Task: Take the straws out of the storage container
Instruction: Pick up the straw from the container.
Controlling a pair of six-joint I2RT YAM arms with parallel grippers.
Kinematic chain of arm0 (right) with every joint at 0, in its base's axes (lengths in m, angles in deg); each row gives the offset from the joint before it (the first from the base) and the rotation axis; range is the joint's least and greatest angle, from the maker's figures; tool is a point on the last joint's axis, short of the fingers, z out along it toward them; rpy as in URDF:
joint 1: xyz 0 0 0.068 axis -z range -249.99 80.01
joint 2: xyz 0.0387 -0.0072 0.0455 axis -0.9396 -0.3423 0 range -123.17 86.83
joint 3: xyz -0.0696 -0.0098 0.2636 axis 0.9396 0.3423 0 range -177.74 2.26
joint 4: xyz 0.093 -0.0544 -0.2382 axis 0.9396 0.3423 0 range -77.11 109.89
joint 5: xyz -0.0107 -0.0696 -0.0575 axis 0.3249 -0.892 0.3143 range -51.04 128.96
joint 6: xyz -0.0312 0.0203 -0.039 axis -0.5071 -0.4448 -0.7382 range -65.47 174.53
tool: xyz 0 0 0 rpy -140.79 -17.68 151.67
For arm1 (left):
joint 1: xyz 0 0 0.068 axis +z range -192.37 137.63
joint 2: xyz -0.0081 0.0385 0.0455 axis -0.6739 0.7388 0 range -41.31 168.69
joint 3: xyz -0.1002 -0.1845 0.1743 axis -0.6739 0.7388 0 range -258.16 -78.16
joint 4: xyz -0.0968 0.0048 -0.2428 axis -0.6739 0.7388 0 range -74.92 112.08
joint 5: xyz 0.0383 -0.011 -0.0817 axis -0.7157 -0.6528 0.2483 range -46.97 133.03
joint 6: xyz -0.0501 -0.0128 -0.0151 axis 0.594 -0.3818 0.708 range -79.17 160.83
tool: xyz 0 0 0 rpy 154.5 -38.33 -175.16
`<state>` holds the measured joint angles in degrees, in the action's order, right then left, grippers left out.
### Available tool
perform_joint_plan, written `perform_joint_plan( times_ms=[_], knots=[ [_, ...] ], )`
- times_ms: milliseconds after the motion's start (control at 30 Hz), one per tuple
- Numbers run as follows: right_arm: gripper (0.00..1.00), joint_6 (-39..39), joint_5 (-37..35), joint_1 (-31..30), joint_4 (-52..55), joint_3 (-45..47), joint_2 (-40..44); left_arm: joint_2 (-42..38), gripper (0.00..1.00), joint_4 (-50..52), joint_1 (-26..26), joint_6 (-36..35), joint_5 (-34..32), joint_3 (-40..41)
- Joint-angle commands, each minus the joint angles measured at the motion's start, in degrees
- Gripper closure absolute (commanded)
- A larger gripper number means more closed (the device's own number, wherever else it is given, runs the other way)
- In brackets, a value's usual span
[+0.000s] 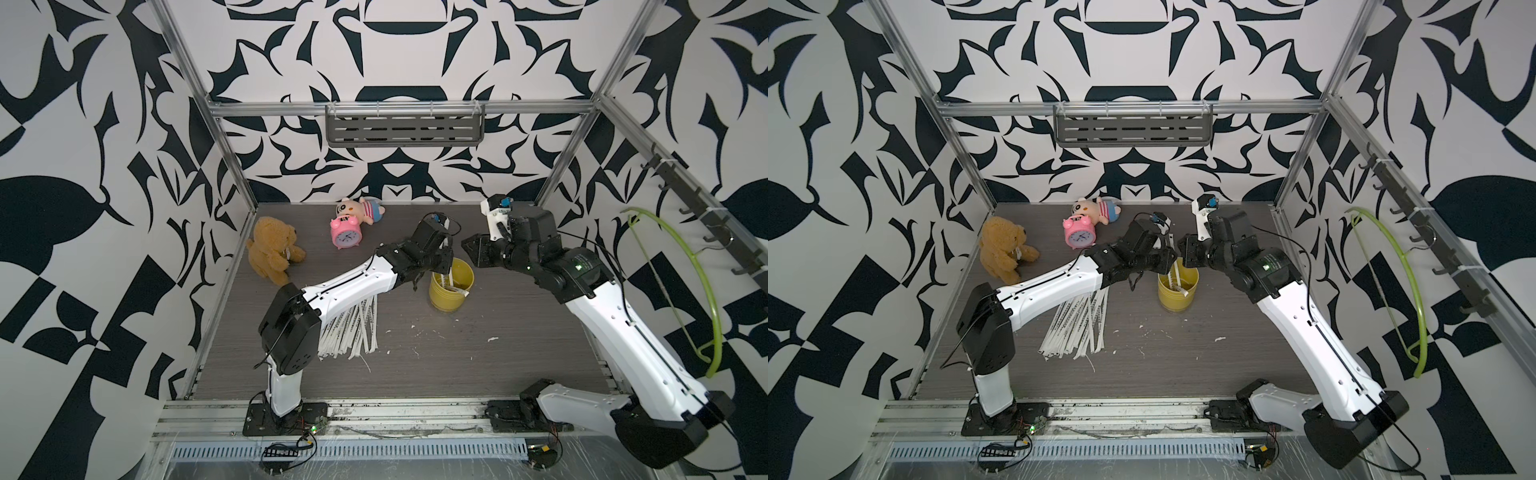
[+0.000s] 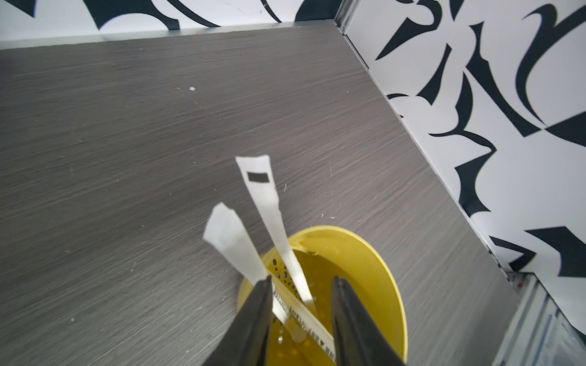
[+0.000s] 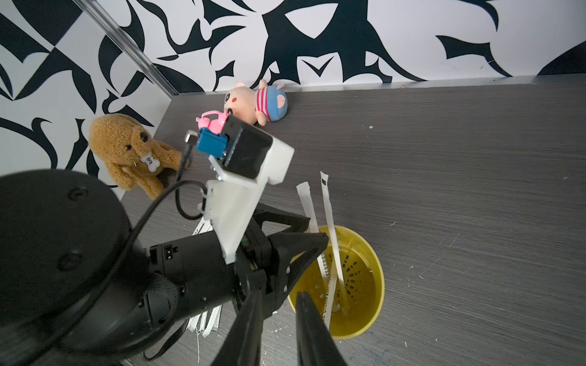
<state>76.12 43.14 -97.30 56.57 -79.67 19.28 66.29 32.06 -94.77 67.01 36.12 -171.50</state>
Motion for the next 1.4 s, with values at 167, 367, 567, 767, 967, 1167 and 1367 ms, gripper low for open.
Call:
perform_joint_plan(
  times_ms=[167, 367, 567, 767, 967, 1167, 1367],
  knots=[
    [0.76, -0.77, -0.24, 0.61, -1.27, 0.17, 1.36, 4.24, 0.63, 3.24, 0.19, -0.89, -0.23, -4.90],
    [0.76, -0.79, -0.16, 0.77, -1.32, 0.34, 1.35, 6.72, 0.62, 5.33, 0.46, -1.39, -1.44, -7.97],
    [0.76, -0.86, 0.29, 0.86, -1.40, 0.45, 1.19, 8.10, 0.61, 5.25, 0.82, -1.44, -0.45, -9.43],
    [0.76, -0.93, 0.55, 0.96, -1.41, 0.57, 1.37, 10.80, 0.62, 7.50, 0.81, -1.74, -0.28, -13.05],
    [0.77, -0.94, 0.81, 1.03, -1.41, 0.61, 1.81, 12.59, 0.62, 8.39, 0.84, -1.74, -2.39, -14.12],
    [0.77, -1.05, 1.15, 1.04, -1.41, 0.72, 1.84, 13.92, 0.65, 8.32, 0.82, -1.34, -2.62, -14.96],
    [0.77, -1.35, 0.65, 1.05, -1.43, 0.90, 2.07, 14.14, 0.76, 7.29, 0.81, -1.65, -1.48, -14.93]
  ],
)
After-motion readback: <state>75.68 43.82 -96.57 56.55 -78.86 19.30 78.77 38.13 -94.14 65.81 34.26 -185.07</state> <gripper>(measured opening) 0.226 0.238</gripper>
